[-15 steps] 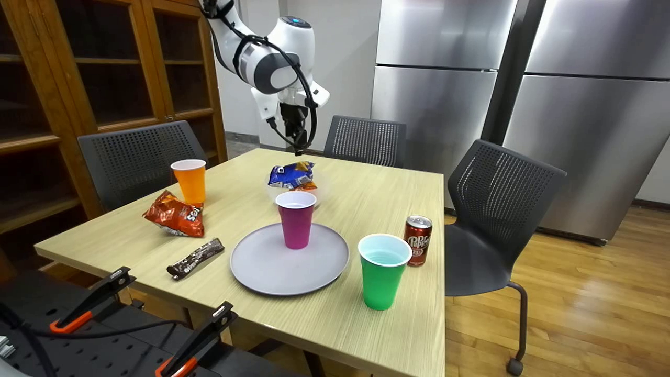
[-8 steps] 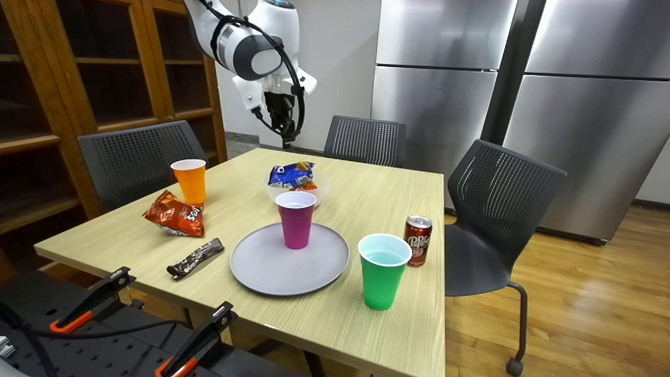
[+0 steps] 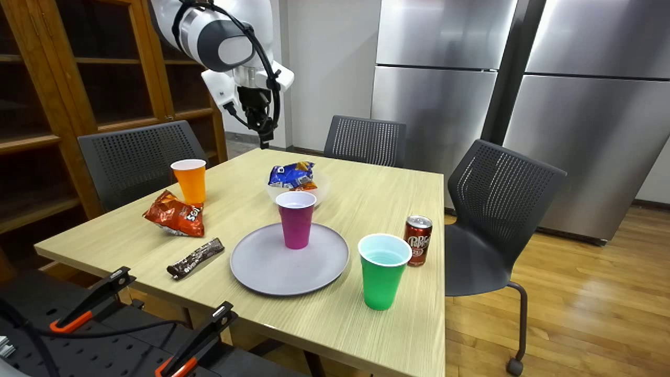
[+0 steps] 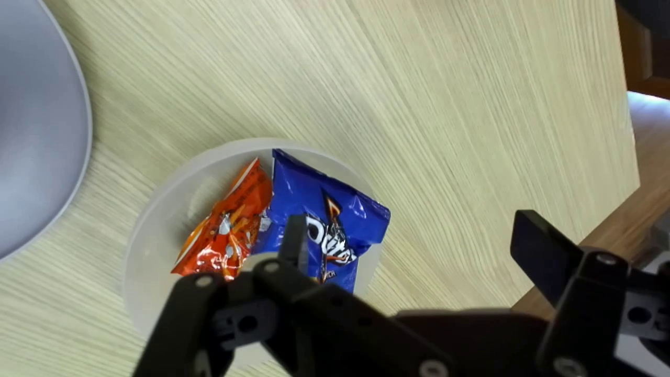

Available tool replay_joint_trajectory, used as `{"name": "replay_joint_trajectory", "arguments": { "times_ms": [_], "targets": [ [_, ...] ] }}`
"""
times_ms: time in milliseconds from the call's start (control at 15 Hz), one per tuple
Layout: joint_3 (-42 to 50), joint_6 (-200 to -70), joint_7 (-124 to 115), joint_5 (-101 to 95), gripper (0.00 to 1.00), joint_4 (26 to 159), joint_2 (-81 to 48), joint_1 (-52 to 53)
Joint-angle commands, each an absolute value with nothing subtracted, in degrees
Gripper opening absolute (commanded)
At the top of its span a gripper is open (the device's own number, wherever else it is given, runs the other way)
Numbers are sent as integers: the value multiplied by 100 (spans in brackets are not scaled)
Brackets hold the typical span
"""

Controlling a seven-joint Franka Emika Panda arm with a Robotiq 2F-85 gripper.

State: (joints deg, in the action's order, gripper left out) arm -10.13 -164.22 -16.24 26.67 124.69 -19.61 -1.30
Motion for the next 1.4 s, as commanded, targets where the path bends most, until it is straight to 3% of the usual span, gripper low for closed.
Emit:
{"name": "replay_joint_trajectory", "arguments": {
  "times_ms": [0,1333],
  "targets": [
    [-1097,-16526,-1461,2806,100,12993,-1514,14],
    [-1083,-16309,-1635,2201,100,13373,-1573,900]
  ]
}}
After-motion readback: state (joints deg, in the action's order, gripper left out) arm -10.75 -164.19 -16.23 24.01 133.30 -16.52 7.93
